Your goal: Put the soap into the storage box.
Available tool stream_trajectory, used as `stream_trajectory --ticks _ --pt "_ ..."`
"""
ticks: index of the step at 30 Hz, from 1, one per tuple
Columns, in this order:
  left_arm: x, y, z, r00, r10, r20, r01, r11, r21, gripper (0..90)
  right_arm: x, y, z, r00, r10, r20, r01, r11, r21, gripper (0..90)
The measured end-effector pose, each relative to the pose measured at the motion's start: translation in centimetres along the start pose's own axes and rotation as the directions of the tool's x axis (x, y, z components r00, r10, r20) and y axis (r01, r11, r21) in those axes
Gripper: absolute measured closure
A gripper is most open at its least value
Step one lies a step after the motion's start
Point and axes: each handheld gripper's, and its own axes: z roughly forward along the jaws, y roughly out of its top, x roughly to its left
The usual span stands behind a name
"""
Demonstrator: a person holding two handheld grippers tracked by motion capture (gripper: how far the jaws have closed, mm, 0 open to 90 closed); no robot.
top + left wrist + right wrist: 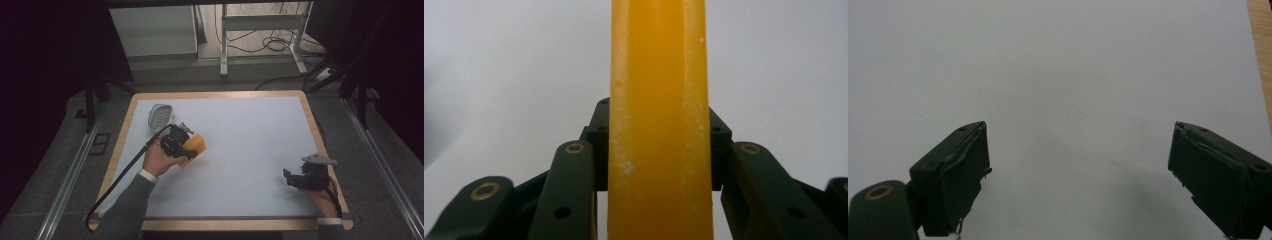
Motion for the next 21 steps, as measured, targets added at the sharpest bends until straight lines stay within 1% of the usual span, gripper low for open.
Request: stream_trajectory --ticks 4,5,11,21 --pt "0.4 0.1 0.0 1.0 -0.005 0.008 0.005 1.0 0.007 61.5 0.0 0.0 0.0 1.0 -0.004 0.0 0.004 1.0 -0.005 9.6" --pt "0.6 0.1 0.0 1.0 -0.007 0.004 0.007 0.9999 0.01 61.4 0.0 0.0 -0.1 1.0 -0.004 -0.001 0.004 1.0 -0.01 9.6" --pt "1.0 0.2 -0.5 0.9999 -0.012 -0.003 0.012 0.9999 -0.008 61.5 0.0 0.0 0.0 1.0 -0.006 0.003 0.006 1.0 -0.006 9.6" --pt "1.7 0.3 -1.3 0.9995 -0.028 -0.013 0.028 0.9995 -0.013 61.5 0.0 0.0 0.0 1.0 -0.006 0.0 0.006 1.0 -0.003 9.6"
